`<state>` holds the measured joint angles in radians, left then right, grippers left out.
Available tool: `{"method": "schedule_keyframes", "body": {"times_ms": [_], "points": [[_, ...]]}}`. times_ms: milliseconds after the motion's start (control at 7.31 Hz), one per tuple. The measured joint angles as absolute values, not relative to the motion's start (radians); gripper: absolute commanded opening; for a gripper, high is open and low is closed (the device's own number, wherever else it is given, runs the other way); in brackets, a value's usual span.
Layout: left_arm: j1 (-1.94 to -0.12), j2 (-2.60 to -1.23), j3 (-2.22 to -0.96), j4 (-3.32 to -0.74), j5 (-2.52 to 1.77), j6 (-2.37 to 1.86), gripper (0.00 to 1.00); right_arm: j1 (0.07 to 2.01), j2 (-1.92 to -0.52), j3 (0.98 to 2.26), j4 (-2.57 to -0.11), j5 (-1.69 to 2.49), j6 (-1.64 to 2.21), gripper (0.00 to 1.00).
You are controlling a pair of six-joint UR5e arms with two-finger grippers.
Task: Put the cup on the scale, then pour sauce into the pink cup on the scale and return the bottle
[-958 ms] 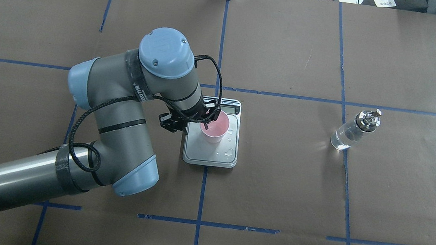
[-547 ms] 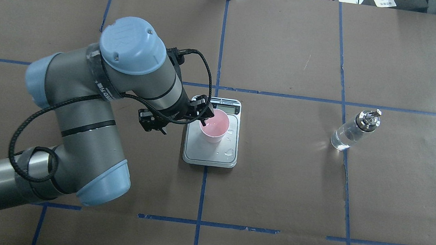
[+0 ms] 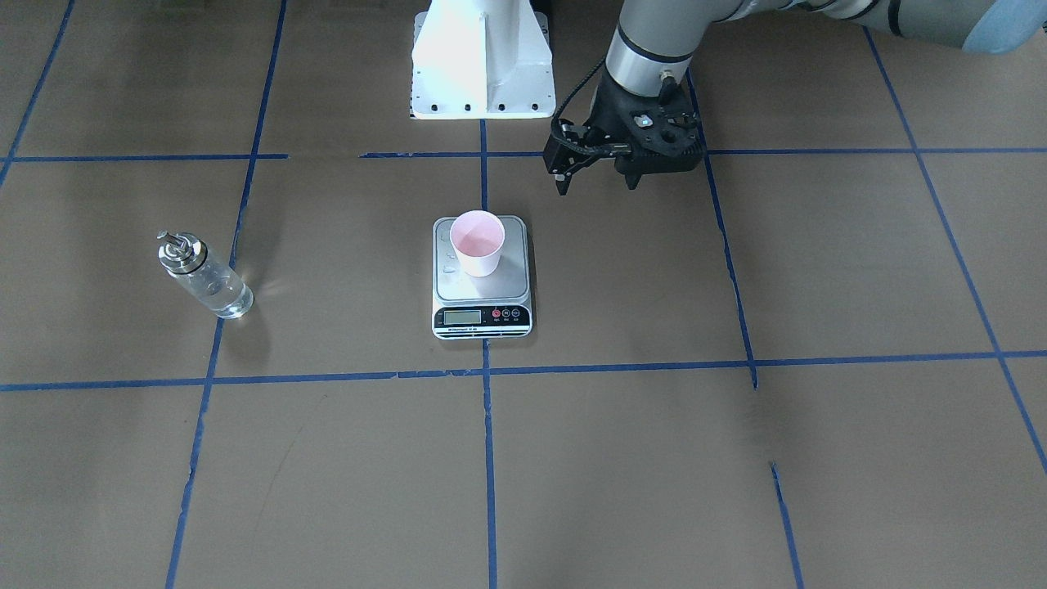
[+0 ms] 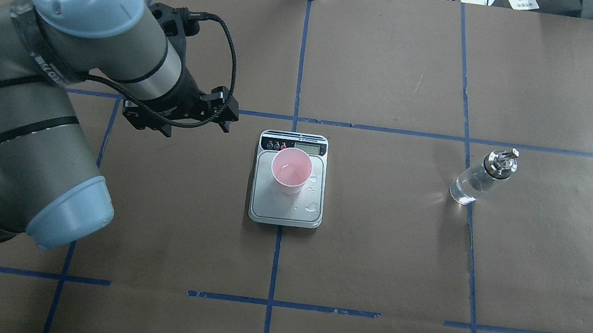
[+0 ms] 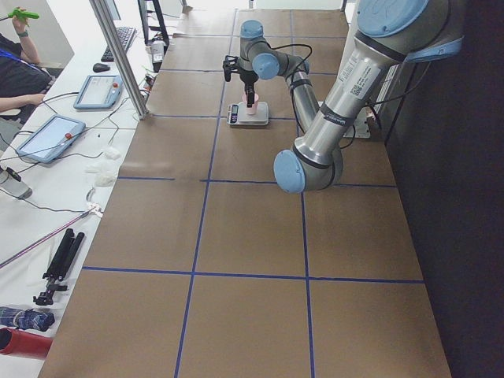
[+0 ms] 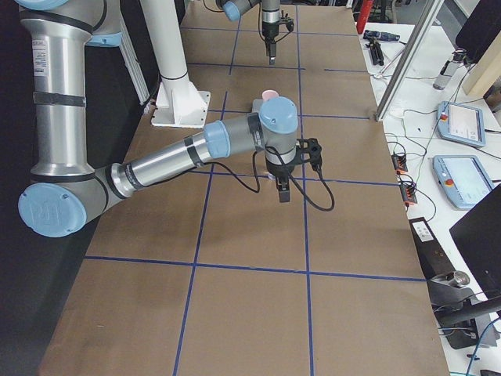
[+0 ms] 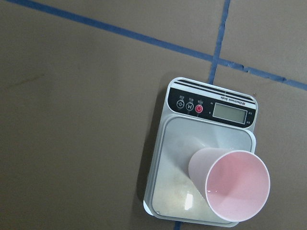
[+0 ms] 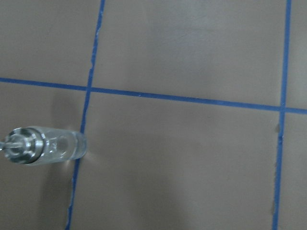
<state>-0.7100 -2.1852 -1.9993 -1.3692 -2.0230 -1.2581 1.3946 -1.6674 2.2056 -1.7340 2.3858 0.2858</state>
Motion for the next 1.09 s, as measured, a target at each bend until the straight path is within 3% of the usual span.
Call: {"method": "schedule_keyframes", "body": {"times_ms": [411,821,1095], "points": [[-0.812,-2.084,-2.073,-1.361,-2.053,-1.071,1.0,1.163,-1.72,2.392,-1.596,2.237,0.707,1.0],[-0.876,-2.002,-2.1,-1.363,-2.065,-0.942,1.0,0.901,-1.946,2.418,-1.128,1.939,1.002,1.0],[-0.884,-1.986,-2.101,-1.365,-2.066,-0.924,1.0,0.675,-1.984,2.418,-1.055,1.655,1.107,1.0]]}}
